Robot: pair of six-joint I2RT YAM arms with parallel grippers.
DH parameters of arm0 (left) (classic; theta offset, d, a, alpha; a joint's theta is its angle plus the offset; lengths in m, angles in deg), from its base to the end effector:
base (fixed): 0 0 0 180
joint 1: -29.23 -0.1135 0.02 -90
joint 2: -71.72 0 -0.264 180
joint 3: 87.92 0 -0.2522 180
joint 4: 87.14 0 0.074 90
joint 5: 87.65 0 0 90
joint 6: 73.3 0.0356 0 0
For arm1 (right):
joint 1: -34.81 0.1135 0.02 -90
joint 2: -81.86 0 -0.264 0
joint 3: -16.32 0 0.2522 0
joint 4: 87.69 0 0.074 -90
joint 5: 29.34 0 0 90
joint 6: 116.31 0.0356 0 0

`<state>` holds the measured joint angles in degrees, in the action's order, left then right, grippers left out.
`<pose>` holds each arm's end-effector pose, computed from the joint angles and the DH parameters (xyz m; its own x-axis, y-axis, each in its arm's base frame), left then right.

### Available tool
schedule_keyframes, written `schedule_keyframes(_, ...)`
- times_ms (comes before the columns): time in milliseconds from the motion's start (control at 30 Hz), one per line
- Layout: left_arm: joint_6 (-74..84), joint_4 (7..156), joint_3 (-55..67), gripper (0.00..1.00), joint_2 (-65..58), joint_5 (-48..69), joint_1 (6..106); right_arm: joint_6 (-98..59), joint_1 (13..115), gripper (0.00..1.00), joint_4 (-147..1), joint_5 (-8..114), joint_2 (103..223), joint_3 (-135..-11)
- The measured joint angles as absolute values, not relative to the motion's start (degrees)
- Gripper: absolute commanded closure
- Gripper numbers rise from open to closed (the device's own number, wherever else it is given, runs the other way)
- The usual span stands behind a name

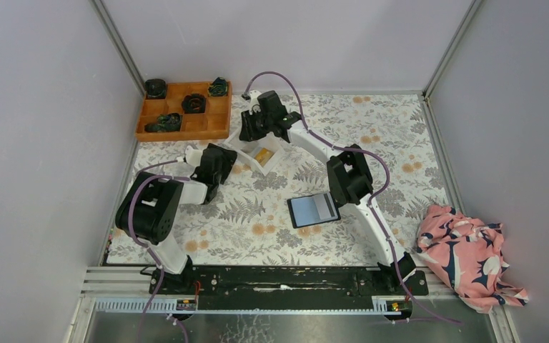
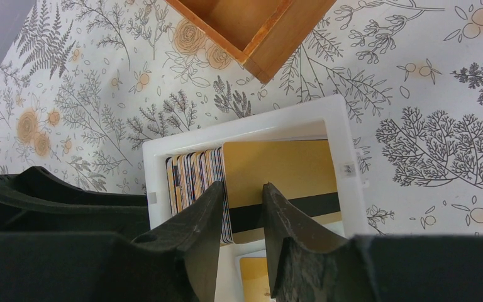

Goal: Put the credit cards into the card holder
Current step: Pick up the credit card from the storage box.

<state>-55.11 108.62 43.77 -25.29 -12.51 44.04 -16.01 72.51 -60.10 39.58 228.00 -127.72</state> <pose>0.3017 -0.0703 0.1271 -0.2011 -0.8966 -0.3945 -0.4873 0.4409 -0.7538 0.4546 0.3675 0.1982 -0.5318 -0.2002 -0.8229 -0.7346 0.5925 0.3306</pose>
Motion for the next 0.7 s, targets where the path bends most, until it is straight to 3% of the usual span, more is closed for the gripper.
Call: schedule_keyframes(700,-54.76,108.6,43.57,0.2,-25.42,-11.96,43.89,-15.33,72.44,0.72,-60.87,39.93,226.32,-125.69)
